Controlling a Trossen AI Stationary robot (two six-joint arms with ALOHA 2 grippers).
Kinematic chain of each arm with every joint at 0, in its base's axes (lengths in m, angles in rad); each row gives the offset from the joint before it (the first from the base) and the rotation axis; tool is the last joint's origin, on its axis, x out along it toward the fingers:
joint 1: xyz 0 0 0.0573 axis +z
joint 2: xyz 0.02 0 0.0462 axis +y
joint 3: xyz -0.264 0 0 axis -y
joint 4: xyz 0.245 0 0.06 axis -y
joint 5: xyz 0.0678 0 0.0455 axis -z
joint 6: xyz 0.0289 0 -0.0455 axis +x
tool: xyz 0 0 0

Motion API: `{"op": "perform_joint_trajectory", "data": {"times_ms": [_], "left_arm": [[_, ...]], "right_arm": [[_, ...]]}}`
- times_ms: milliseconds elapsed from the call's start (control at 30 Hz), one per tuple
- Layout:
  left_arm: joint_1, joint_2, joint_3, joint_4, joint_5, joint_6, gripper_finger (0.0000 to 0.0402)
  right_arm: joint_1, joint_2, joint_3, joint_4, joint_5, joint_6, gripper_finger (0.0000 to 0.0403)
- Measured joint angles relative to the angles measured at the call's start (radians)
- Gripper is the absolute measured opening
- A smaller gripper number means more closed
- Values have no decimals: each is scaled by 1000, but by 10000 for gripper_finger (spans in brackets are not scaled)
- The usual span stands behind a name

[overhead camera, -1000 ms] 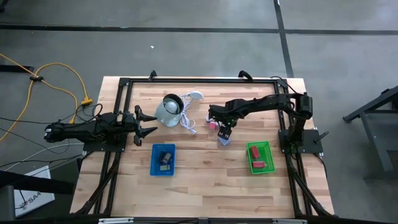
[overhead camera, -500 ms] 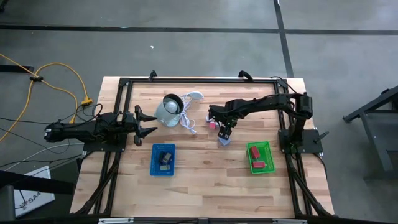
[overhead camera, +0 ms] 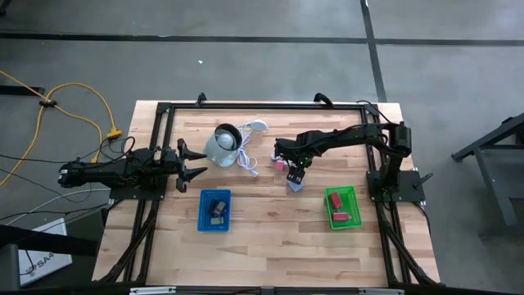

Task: Pick & Place Office items
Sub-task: Put the blue charger adapter into the green bin

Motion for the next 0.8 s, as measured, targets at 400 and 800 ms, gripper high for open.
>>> {"op": "perform_joint_trajectory", "data": {"times_ms": [400, 800], "left_arm": [[0, 0, 0, 0, 0, 0, 212], [0, 0, 0, 0, 0, 0, 212]], "right_arm": [[0, 0, 0, 0, 0, 0, 235], [0, 0, 0, 0, 23, 0, 232]]}}
